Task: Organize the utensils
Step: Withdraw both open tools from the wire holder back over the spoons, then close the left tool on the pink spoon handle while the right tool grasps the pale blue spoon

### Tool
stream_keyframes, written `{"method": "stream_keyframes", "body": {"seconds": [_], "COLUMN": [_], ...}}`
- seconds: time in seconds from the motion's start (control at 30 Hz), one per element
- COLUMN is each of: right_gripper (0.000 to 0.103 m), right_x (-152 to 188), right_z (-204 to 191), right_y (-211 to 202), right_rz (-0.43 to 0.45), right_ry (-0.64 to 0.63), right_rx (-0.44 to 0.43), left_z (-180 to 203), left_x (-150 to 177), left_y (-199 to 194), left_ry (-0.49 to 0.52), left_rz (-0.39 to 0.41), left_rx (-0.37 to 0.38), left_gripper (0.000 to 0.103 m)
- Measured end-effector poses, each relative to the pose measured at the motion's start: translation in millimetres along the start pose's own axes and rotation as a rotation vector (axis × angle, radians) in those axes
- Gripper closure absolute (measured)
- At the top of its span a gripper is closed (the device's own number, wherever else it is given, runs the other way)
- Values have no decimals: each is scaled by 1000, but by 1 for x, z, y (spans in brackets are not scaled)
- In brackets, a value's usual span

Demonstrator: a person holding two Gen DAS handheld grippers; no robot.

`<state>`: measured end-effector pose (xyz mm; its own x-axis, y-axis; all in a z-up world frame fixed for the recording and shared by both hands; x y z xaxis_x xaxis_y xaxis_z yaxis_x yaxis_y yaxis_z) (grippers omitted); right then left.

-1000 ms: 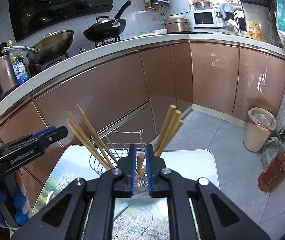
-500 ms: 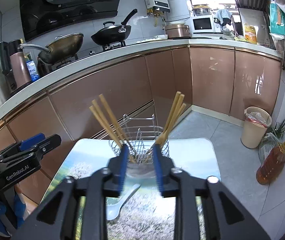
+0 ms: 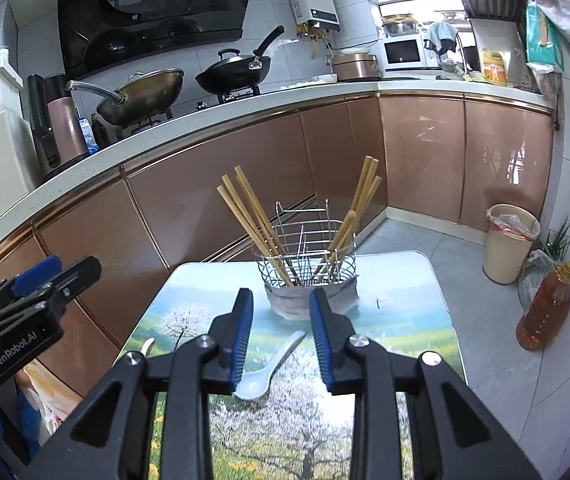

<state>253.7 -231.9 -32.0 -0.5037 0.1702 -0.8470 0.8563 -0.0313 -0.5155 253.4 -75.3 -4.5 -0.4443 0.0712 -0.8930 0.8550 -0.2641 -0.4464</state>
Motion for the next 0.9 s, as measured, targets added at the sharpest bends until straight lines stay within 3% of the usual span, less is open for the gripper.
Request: {"method": "stream_keyframes", "body": {"seconds": [0.23, 0.57, 0.73, 0.9], "right_gripper": [61, 58, 58, 58], "right_x": [14, 30, 39, 60], "right_z": [3, 2, -4, -14], "right_y": [-33, -46, -24, 21], "right_rz": [43, 31, -26, -155], "right_ry": [5, 2, -7, -25], "right_rx": [48, 51, 37, 33], "left_z": [-4, -16, -40, -76], "left_x": [15, 32, 46, 68], "left_y": [-31, -45, -28, 7], "left_ry": [-4, -3, -41, -94], "left_rz": [27, 19, -35, -142], "left_rx": [-18, -37, -57, -85], "left_gripper": [22, 18, 18, 18]}}
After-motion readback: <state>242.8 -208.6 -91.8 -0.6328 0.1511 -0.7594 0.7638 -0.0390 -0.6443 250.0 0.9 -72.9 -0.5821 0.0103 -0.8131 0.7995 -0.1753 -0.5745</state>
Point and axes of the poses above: each gripper's, at about its wrist camera, not at the fingertips, and y roughly the way its jaws point, z to its right, x to its underside, the point moved 10 cm from there along y, roughly the way its jaws point, and after that the axes turned 10 degrees about x, right-handed, at the moved point
